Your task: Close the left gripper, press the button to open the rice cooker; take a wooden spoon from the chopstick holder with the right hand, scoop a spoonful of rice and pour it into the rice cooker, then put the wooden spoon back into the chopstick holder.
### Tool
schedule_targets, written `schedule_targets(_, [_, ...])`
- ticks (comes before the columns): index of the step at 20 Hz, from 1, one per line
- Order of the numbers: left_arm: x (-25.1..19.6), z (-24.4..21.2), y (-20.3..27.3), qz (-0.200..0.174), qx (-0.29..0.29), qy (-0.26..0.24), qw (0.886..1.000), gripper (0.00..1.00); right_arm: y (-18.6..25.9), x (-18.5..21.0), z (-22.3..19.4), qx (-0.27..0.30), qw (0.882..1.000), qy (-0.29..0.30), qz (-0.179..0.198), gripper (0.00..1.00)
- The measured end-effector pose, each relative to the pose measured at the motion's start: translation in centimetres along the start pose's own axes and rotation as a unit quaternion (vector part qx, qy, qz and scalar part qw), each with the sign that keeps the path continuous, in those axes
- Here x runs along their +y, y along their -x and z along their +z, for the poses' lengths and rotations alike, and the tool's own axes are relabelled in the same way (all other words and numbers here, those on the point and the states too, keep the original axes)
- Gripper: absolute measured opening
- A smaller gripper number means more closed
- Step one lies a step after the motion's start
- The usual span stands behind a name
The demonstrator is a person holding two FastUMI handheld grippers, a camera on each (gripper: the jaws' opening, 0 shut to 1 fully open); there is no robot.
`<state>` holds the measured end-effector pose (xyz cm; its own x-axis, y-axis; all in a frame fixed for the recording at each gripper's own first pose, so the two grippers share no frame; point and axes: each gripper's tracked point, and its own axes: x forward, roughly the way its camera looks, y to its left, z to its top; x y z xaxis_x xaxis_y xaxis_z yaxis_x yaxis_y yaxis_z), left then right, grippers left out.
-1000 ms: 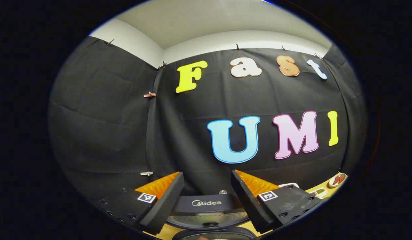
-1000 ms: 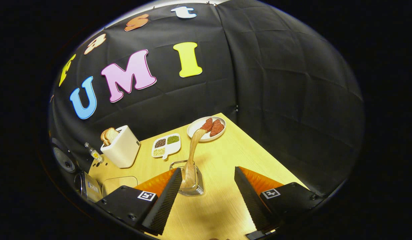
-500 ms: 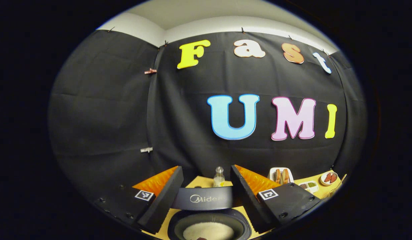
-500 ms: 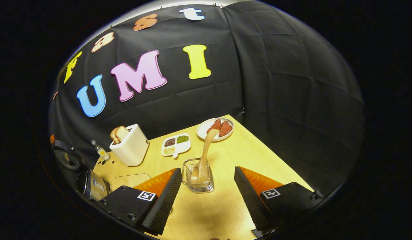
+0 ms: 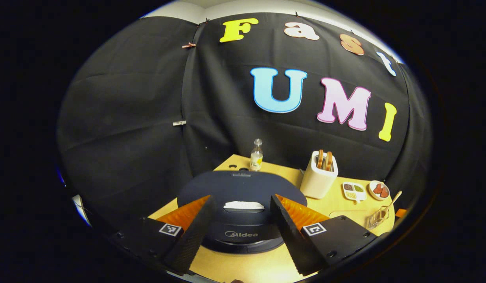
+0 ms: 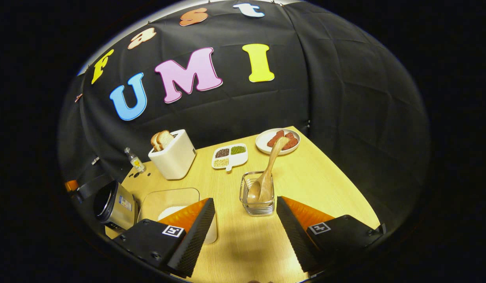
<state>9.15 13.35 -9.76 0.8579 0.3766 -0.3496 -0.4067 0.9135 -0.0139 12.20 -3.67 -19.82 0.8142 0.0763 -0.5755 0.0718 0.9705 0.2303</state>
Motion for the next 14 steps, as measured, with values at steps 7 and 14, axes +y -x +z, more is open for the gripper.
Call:
schedule_targets(7, [-0.3, -4.7, -0.7, -0.006, -0.011, -0.019, 1.000, 0.98, 0.6, 1.3, -1.1, 0.005, 1.000, 0.021, 0.013, 0.98])
schedule_targets(14, [-0.3, -6.0, -1.2, -0.026, -0.010, -0.051, 0.998, 0.99, 1.4, 1.8, -1.9, 0.007, 1.000, 0.021, 0.015, 0.99])
